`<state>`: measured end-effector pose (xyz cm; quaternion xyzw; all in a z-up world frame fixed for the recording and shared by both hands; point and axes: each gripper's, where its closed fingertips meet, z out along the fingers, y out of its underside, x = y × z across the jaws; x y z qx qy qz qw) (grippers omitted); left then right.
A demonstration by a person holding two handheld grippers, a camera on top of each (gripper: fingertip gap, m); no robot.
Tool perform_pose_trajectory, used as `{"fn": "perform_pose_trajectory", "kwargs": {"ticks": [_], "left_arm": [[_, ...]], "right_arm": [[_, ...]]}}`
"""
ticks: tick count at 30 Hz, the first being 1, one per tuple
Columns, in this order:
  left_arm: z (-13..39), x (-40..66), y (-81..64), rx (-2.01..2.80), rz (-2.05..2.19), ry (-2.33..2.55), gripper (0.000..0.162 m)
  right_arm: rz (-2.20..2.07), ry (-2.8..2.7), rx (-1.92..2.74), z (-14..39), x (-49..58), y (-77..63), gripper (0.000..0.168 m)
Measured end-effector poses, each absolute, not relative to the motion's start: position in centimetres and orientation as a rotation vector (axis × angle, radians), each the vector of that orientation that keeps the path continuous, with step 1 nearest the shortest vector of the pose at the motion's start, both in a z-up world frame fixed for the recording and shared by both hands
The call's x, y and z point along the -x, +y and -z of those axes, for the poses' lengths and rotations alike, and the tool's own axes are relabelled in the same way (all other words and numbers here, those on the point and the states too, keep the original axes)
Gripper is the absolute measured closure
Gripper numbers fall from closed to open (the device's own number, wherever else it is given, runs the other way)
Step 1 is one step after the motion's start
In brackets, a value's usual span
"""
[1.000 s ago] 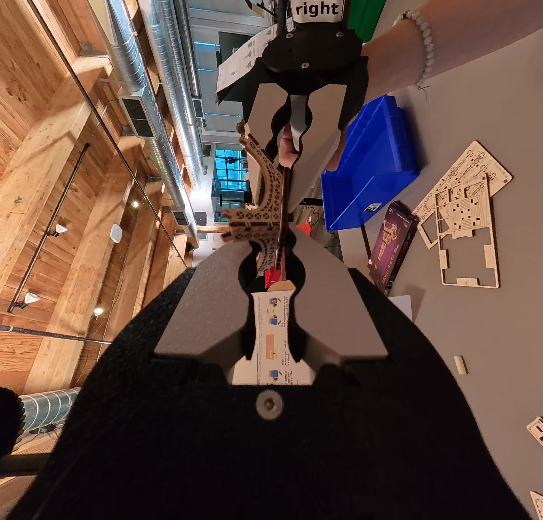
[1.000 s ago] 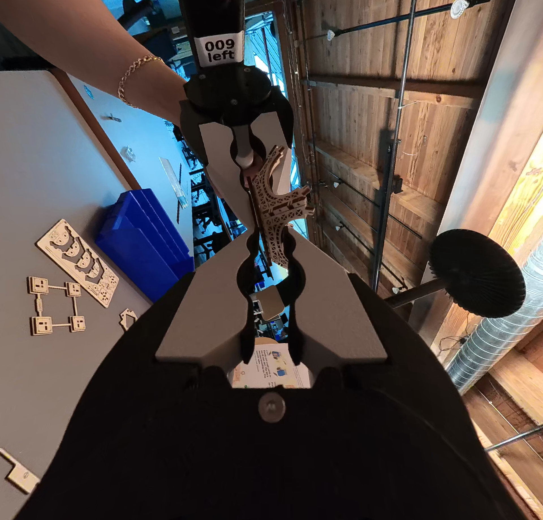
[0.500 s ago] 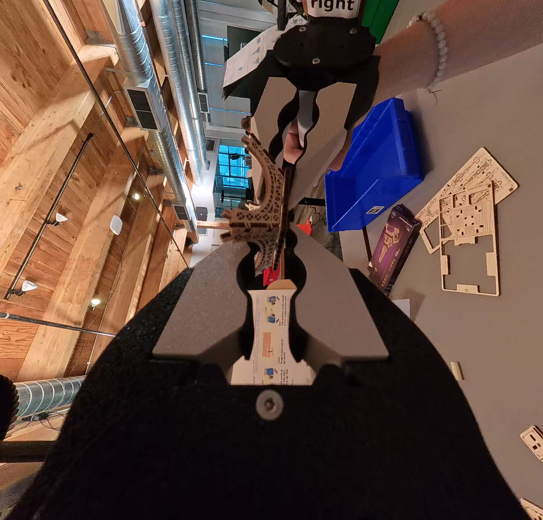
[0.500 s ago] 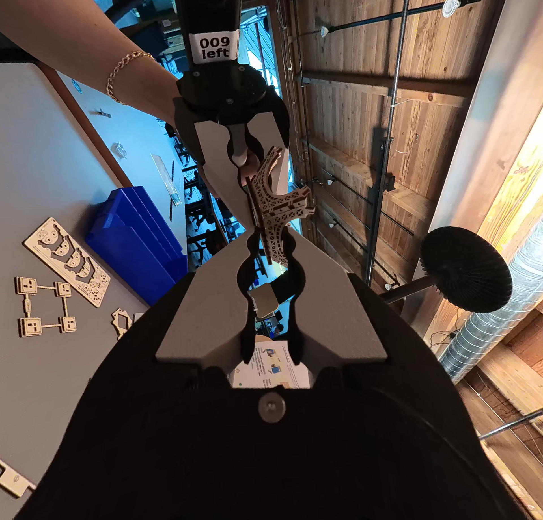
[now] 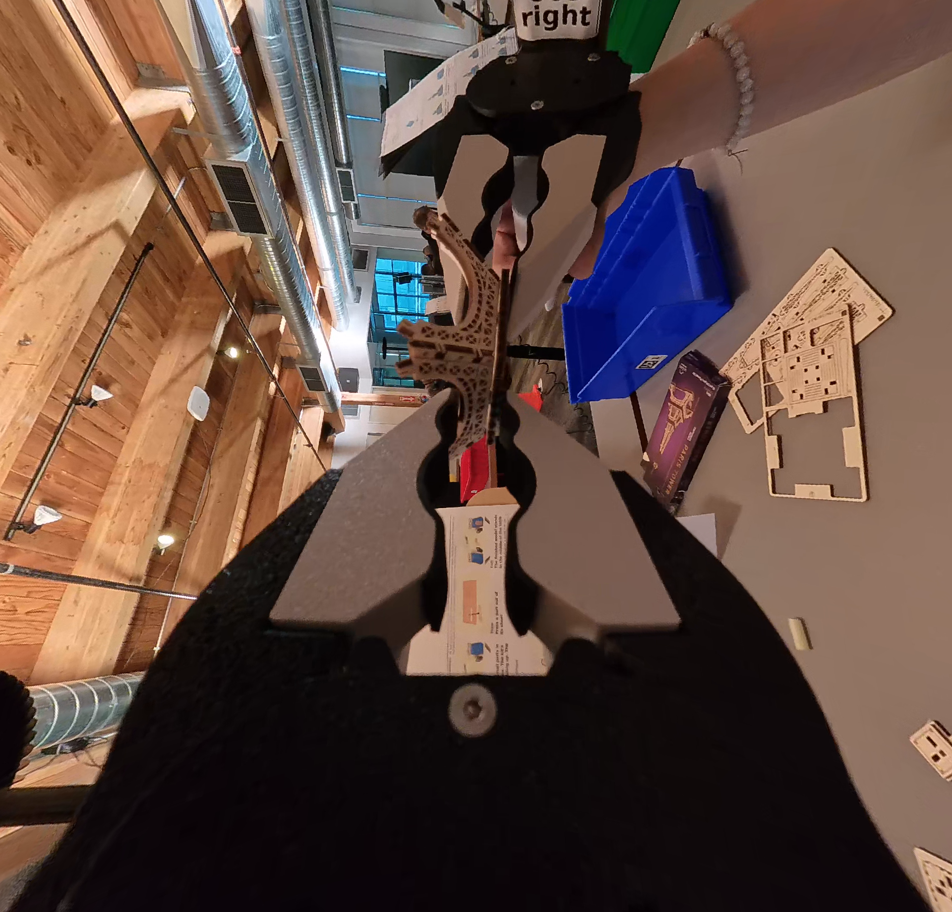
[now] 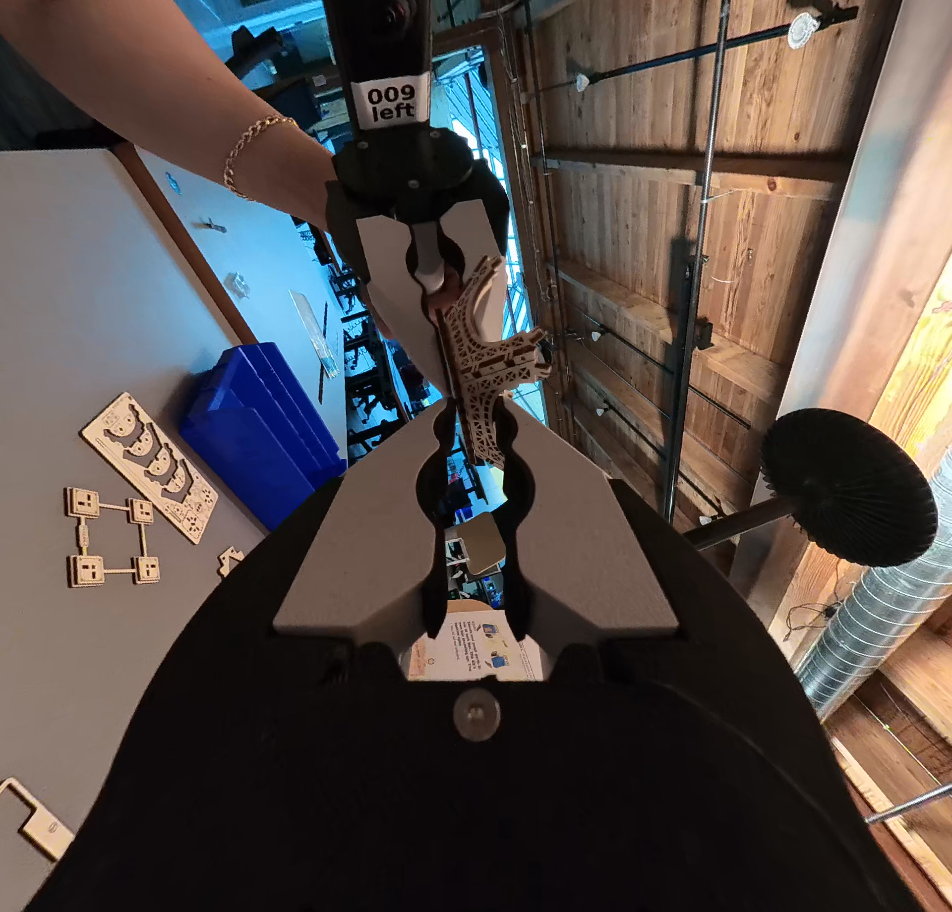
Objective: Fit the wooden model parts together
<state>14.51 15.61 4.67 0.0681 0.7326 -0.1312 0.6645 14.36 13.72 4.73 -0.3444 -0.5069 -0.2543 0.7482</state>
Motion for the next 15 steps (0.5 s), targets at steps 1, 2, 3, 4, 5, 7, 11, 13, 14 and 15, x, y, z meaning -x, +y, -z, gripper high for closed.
{"fn": "perform_pose_trajectory", "kwargs": {"ticks": [1, 2, 3, 4, 5, 7, 11, 13, 14, 15], "left_arm": [[-4.68, -14.49, 15.57, -0.162, 0.288, 1.653, 0.15], [-4.68, -14.49, 15.56, -0.167, 0.279, 1.652, 0.15], [-4.67, -14.51, 15.57, -0.169, 0.27, 1.651, 0.15], [-4.67, -14.54, 15.59, -0.17, 0.26, 1.65, 0.15], [-4.64, -14.58, 15.6, -0.174, 0.251, 1.65, 0.151], [-4.56, -14.58, 15.59, -0.18, 0.245, 1.652, 0.151], [-4.44, -14.49, 15.47, -0.178, 0.265, 1.662, 0.147], [-4.41, -14.44, 15.4, -0.179, 0.272, 1.667, 0.145], [-4.38, -14.44, 15.41, -0.18, 0.267, 1.668, 0.143], [-4.42, -14.46, 15.47, -0.18, 0.262, 1.666, 0.141]], "right_arm": [[0.551, -1.108, 0.75, -4.73, -14.34, 13.69, 0.156], [0.546, -1.108, 0.752, -4.72, -14.36, 13.69, 0.156], [0.546, -1.108, 0.753, -4.71, -14.41, 13.71, 0.156], [0.552, -1.109, 0.752, -4.7, -14.46, 13.74, 0.156], [0.558, -1.11, 0.752, -4.68, -14.49, 13.76, 0.156], [0.558, -1.112, 0.754, -4.61, -14.52, 13.74, 0.156], [0.55, -1.104, 0.768, -4.58, -14.66, 13.96, 0.156], [0.538, -1.102, 0.768, -4.57, -14.62, 14.02, 0.156], [0.531, -1.103, 0.769, -4.53, -14.59, 14.03, 0.156], [0.528, -1.105, 0.77, -4.51, -14.59, 14.07, 0.156]]}}
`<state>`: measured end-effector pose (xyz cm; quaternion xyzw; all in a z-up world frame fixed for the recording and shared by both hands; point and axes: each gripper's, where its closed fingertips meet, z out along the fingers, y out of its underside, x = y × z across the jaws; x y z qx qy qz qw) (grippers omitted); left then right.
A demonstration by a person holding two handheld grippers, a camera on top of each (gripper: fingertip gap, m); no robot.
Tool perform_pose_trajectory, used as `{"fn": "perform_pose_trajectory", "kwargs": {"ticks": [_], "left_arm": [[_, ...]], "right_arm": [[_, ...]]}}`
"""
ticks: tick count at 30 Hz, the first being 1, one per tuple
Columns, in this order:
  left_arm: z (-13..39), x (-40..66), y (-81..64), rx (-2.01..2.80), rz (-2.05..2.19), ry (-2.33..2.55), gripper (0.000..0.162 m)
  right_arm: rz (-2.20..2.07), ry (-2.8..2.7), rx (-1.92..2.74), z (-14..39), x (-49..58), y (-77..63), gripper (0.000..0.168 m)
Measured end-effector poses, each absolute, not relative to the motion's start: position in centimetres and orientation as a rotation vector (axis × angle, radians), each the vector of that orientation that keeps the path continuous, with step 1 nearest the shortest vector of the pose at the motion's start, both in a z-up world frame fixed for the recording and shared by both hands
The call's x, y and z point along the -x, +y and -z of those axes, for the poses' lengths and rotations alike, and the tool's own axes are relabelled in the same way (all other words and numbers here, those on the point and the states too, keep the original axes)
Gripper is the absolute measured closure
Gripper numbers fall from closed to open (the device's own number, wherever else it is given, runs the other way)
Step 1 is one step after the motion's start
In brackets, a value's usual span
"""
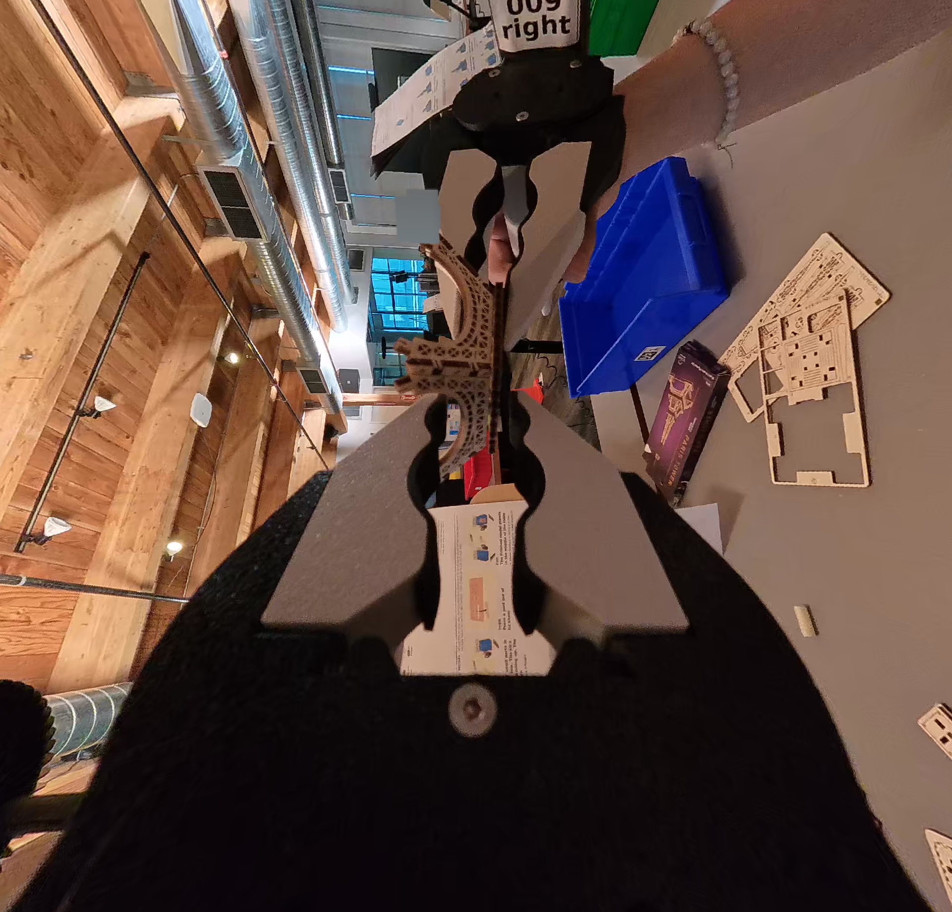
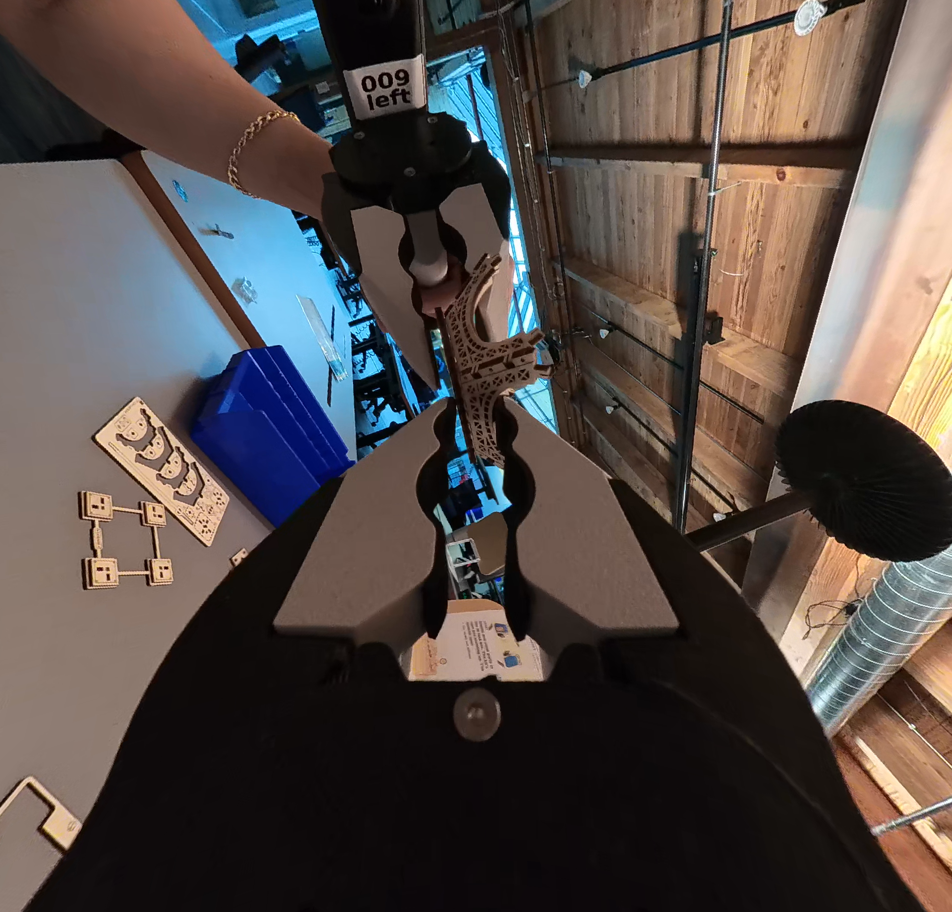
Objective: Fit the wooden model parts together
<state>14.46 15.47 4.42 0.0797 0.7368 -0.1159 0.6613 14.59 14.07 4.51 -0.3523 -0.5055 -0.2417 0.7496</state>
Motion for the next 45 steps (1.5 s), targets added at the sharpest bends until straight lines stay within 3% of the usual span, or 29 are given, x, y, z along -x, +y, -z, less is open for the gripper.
{"fn": "perform_pose_trajectory", "kwargs": {"ticks": [28, 37, 45], "left_arm": [[-3.8, -12.1, 14.3, -0.133, 0.559, 2.247, 0.141], [-4.0, -13.2, 15.3, 0.495, 0.884, 2.522, 0.13], [-2.2, -14.0, 16.5, 0.958, 0.74, 2.625, 0.125]], "right_arm": [[0.408, -1.277, 0.768, -2.2, -12.9, 12.6, 0.156], [0.679, -1.327, 0.811, -1.5, -13.2, 14.0, 0.157], [0.739, -1.341, 0.839, -0.9, -13.3, 15.0, 0.156]]}}
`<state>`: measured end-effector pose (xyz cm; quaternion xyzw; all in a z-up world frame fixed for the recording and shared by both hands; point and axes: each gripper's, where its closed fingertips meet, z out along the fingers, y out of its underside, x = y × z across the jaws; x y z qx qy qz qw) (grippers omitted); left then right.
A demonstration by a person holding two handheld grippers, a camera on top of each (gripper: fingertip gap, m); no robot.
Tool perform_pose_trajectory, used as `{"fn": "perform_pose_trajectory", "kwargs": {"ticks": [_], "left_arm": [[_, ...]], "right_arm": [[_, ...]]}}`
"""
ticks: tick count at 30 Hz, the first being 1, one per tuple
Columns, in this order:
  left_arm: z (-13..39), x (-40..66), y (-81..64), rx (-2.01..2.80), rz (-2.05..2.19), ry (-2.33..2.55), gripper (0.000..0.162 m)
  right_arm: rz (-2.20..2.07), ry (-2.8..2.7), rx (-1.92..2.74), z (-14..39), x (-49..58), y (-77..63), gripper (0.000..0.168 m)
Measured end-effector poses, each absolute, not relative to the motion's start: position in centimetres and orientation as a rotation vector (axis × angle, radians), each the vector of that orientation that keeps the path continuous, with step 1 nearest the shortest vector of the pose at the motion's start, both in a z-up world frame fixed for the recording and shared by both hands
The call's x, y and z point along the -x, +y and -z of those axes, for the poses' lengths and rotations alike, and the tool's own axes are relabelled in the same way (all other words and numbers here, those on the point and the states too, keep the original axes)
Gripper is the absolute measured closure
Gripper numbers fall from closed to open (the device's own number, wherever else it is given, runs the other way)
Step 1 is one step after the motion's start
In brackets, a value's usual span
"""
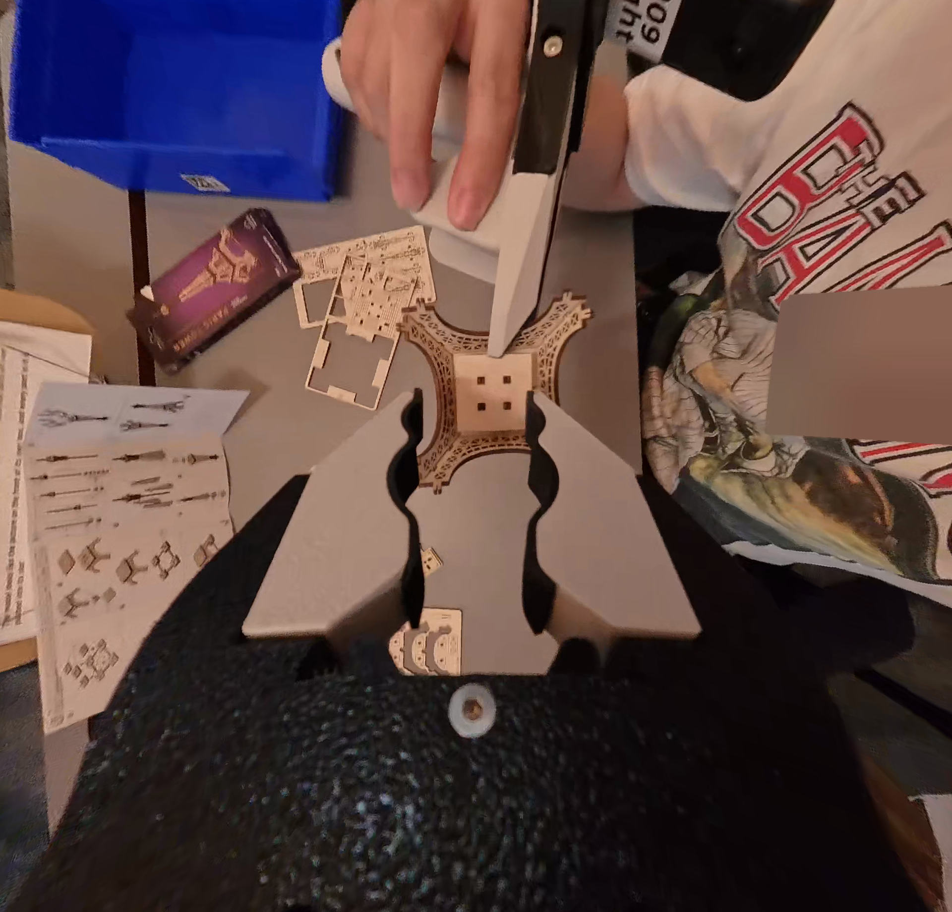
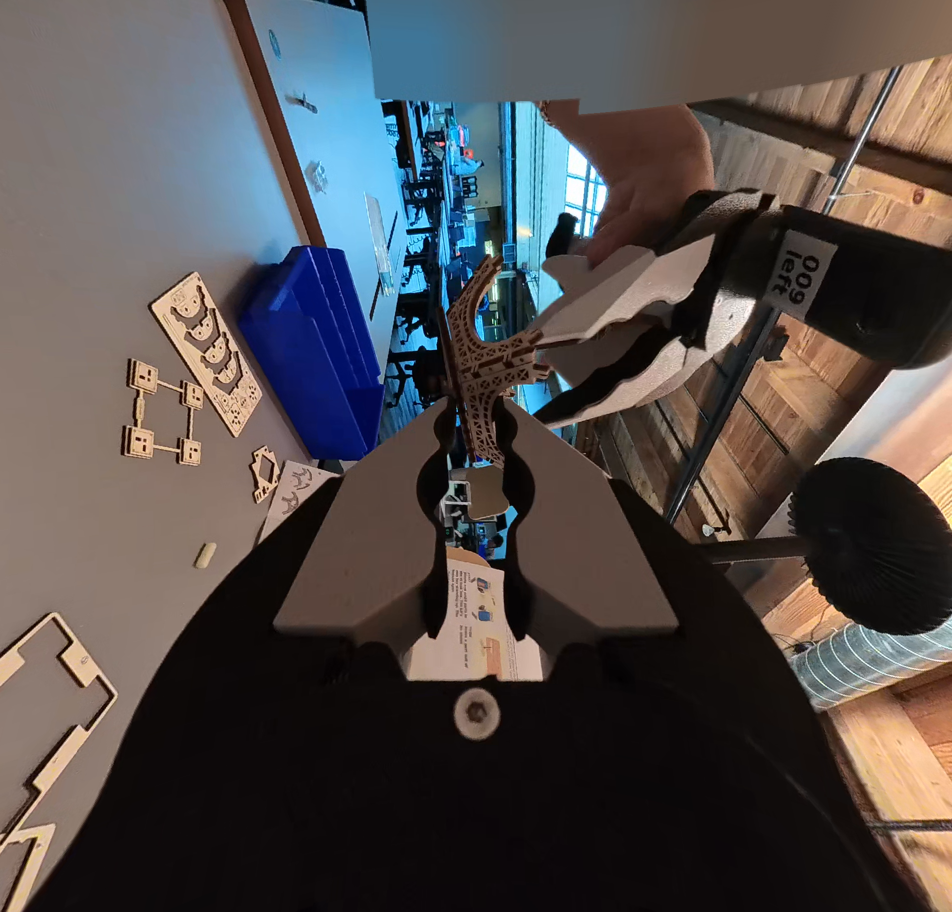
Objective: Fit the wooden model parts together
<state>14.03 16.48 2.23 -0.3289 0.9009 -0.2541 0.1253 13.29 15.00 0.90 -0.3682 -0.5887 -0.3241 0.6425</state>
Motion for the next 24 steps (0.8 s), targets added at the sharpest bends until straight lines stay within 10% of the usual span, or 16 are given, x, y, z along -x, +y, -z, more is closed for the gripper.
{"fn": "perform_pose_trajectory", "kwargs": {"ticks": [24], "left_arm": [[-0.7, -15.0, 16.9, 1.014, 0.474, 2.731, 0.13]], "right_arm": [[0.726, -1.269, 0.922, -1.3, -15.0, 15.9, 0.157]]}}
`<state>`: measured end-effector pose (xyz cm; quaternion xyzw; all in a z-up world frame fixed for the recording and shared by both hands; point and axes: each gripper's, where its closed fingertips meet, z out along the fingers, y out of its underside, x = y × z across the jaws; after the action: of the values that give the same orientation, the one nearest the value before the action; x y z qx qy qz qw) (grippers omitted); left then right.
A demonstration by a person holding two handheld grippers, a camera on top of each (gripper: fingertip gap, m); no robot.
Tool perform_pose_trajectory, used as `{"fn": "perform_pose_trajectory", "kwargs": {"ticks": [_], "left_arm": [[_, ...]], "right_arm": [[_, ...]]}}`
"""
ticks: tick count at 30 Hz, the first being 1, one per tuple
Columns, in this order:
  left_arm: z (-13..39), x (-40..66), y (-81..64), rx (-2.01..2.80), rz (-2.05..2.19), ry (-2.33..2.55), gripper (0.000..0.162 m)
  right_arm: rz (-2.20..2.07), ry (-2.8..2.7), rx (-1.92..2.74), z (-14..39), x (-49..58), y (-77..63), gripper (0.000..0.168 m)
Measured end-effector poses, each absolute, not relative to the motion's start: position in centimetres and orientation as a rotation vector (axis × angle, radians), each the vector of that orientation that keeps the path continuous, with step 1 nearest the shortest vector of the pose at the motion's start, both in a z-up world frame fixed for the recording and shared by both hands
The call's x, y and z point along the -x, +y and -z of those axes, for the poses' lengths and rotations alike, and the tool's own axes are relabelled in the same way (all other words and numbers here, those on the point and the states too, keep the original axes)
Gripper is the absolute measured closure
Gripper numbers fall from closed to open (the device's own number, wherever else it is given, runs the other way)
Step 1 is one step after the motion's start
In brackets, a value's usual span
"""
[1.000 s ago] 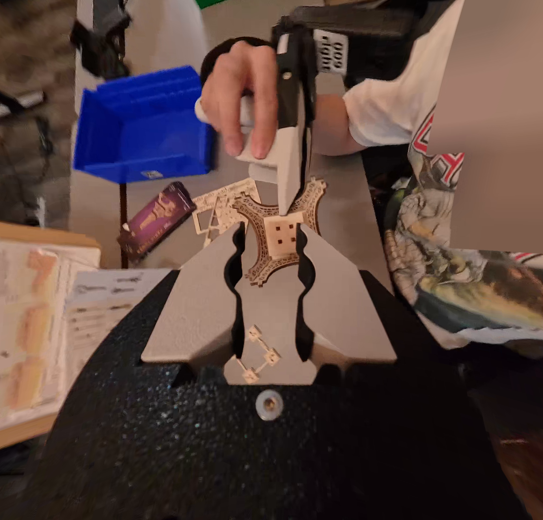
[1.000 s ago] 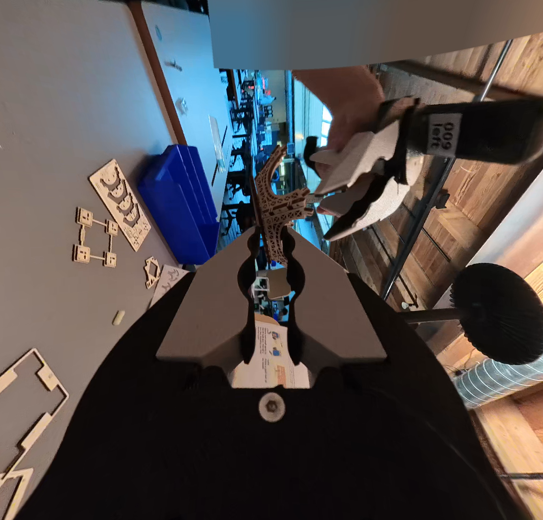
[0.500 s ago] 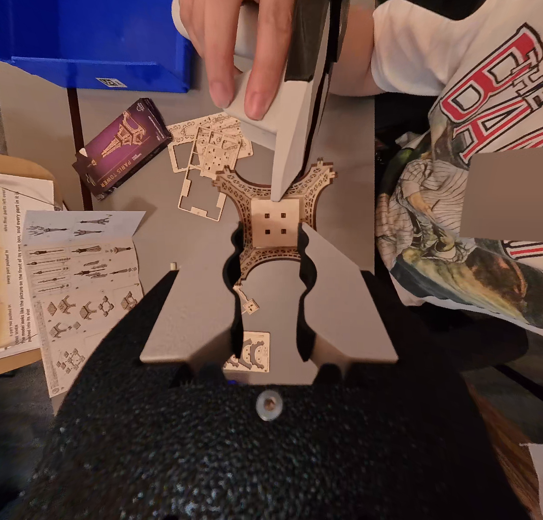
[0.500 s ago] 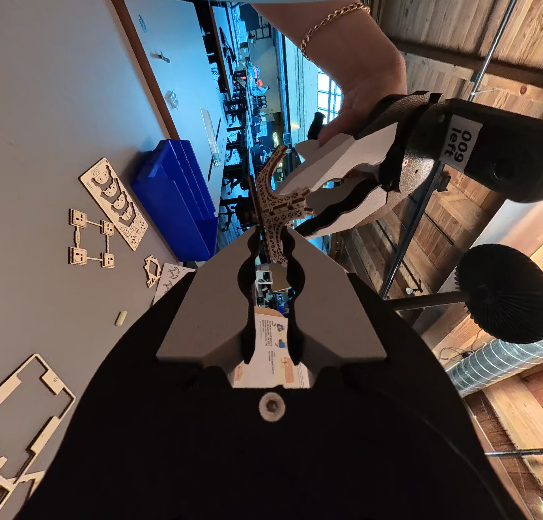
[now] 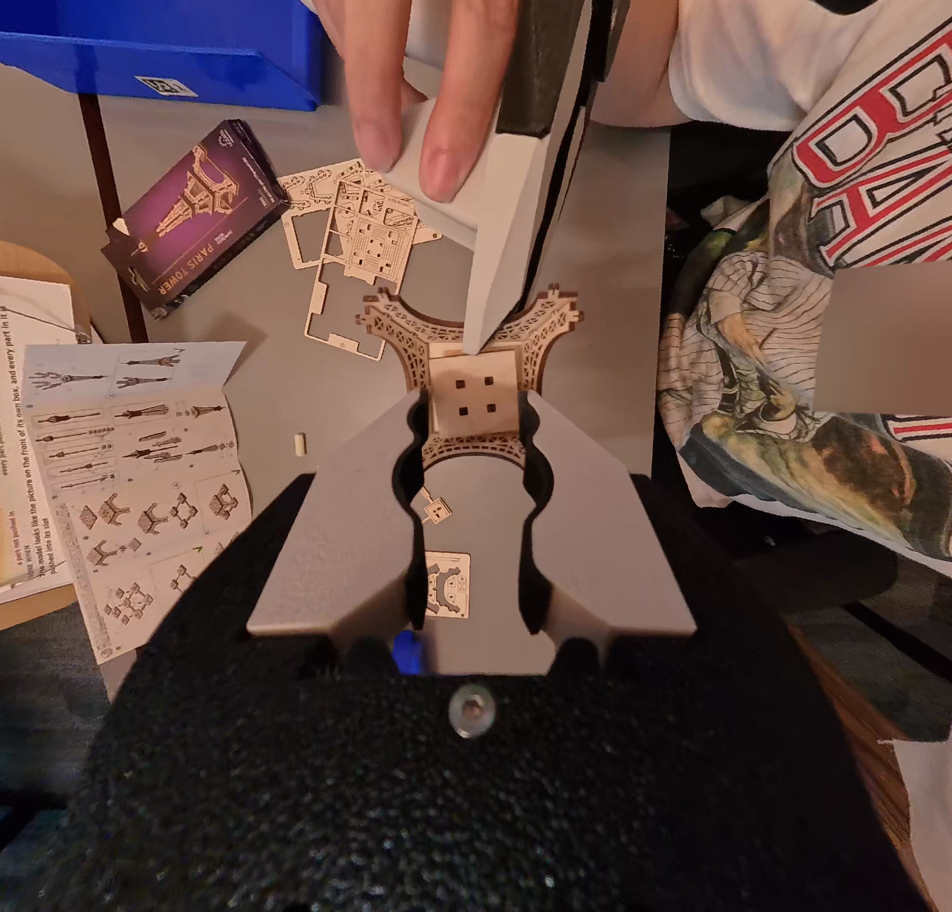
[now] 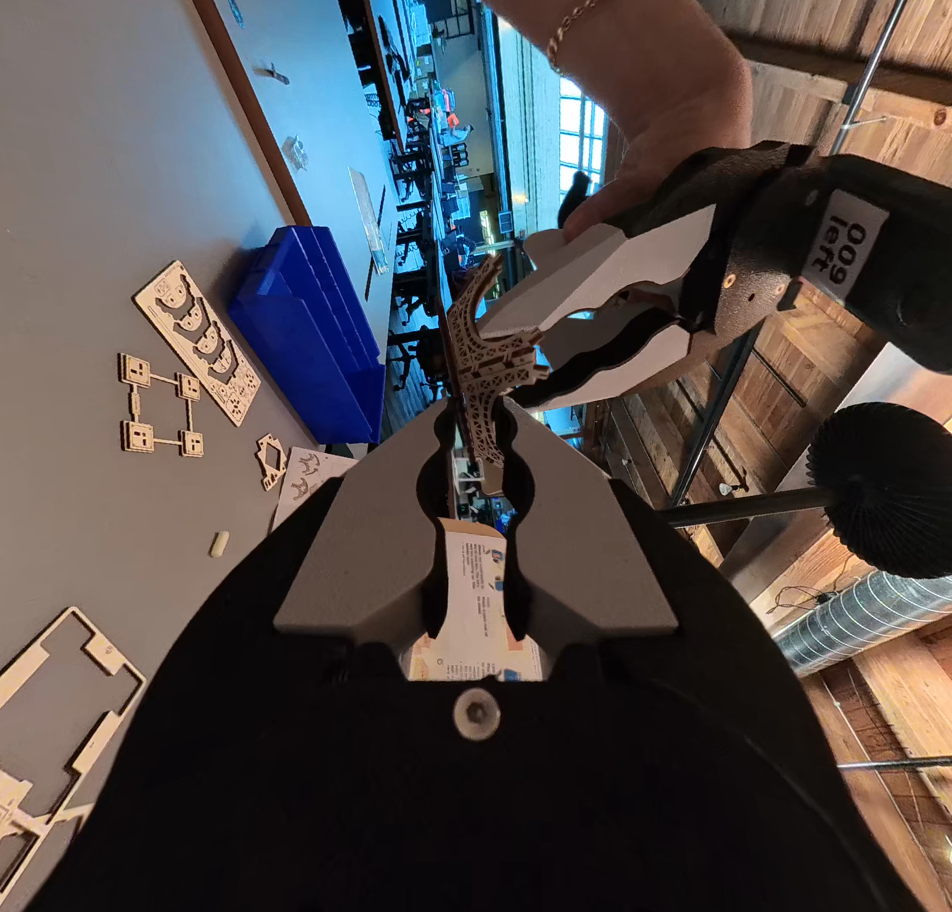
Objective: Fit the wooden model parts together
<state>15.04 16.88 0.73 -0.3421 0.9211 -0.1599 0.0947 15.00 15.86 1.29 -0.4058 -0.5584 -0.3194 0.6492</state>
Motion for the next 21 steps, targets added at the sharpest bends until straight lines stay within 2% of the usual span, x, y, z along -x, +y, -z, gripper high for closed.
{"fn": "perform_pose_trajectory", "kwargs": {"ticks": [21], "left_arm": [[-1.18, -14.91, 17.11, 1.015, 0.317, 2.697, 0.133]], "right_arm": [[0.737, -1.247, 0.921, -1.5, -15.03, 16.21, 0.157]]}}
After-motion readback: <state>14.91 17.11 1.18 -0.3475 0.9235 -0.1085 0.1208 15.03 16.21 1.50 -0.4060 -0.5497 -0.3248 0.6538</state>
